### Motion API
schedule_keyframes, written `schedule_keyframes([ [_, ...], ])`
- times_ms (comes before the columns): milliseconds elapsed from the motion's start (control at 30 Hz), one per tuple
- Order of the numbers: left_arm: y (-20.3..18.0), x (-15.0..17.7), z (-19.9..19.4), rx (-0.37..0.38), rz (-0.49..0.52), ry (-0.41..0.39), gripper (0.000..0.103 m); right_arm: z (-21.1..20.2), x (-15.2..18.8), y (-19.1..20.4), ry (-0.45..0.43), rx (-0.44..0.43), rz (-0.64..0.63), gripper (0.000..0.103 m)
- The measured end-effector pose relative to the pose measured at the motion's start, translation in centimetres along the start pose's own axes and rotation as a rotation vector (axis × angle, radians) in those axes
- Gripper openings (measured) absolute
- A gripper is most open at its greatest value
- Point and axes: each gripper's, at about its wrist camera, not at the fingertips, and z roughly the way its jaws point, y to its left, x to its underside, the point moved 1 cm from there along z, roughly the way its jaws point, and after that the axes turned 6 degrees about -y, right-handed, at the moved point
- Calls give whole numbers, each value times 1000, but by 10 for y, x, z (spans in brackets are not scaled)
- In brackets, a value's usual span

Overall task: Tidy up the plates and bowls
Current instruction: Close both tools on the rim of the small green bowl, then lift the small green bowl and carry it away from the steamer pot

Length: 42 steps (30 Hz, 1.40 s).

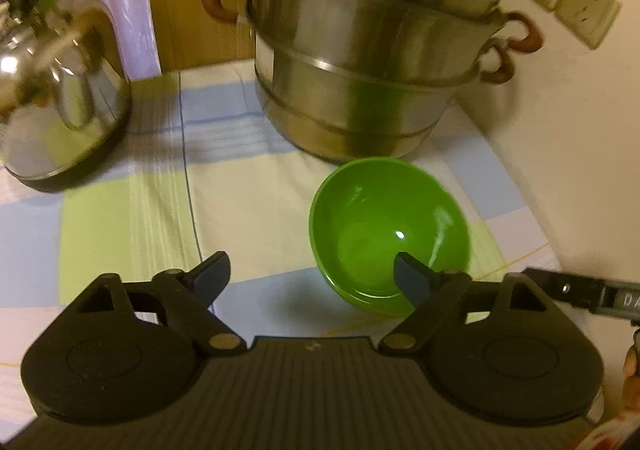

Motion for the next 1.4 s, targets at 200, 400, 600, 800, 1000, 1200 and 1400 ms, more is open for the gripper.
schedule_keyframes([
  [200, 6, -1, 37, 16, -16, 34, 71, 37, -9, -4, 16, -1, 17, 58],
  [400, 4, -5, 57, 32, -28, 42, 53, 65, -12, -6, 38, 1, 7, 51],
  [600, 4, -4, 69, 43, -38, 48, 30, 84, -11, -4, 54, 17, -20, 34],
  [800, 7, 0, 74, 56, -59, 64, 12, 93, -7, -2, 62, 22, -29, 20],
  [1000, 4, 3, 71, 59, -57, 74, 8, 94, -5, 5, 61, 46, -56, 14],
  [1200, -4, 0, 57, 68, -35, 74, 8, 84, 0, 5, 74, 46, -58, 13],
  [1400, -12, -5, 28, 82, -40, 61, 8, 55, -4, 10, 58, 38, -65, 13],
])
